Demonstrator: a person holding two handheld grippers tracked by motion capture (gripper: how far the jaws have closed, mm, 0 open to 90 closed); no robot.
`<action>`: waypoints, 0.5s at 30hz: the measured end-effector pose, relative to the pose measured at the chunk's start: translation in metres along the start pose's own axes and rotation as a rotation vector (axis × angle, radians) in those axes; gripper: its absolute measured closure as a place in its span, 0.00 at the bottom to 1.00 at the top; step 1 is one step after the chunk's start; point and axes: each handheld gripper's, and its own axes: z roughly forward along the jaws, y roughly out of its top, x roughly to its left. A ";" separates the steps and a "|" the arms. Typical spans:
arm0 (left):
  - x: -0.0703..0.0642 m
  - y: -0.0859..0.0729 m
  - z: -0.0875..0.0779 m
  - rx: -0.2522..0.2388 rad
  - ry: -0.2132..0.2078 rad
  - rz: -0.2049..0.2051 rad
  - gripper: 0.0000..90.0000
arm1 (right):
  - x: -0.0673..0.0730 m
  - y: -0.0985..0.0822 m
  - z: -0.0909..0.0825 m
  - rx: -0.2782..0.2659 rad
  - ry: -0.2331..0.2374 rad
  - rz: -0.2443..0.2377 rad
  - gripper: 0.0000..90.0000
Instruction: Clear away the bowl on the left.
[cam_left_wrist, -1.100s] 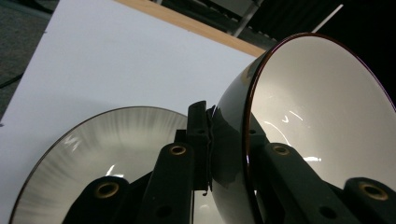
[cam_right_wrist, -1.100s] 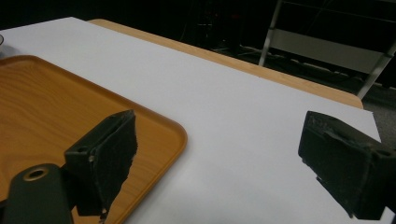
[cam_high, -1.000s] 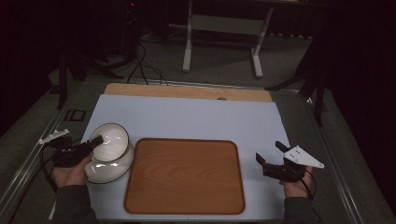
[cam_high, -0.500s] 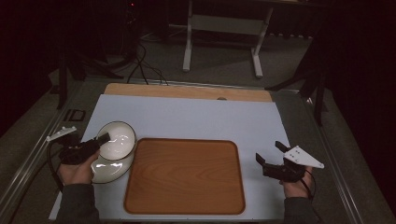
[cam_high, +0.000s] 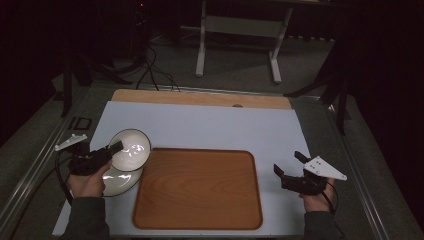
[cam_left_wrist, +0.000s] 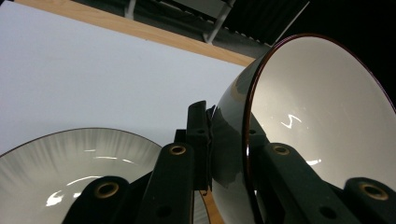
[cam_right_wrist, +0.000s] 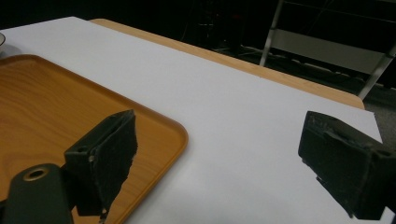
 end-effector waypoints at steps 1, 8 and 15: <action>-0.001 0.000 0.001 0.000 -0.001 0.006 0.90 | 0.000 0.000 0.000 -0.001 0.001 0.001 0.13; -0.010 0.001 0.004 0.010 -0.013 0.032 0.90 | 0.000 0.000 0.000 0.000 0.002 -0.001 0.12; -0.018 0.001 0.006 0.019 -0.020 0.038 0.90 | 0.000 0.000 0.000 -0.002 0.003 0.001 0.13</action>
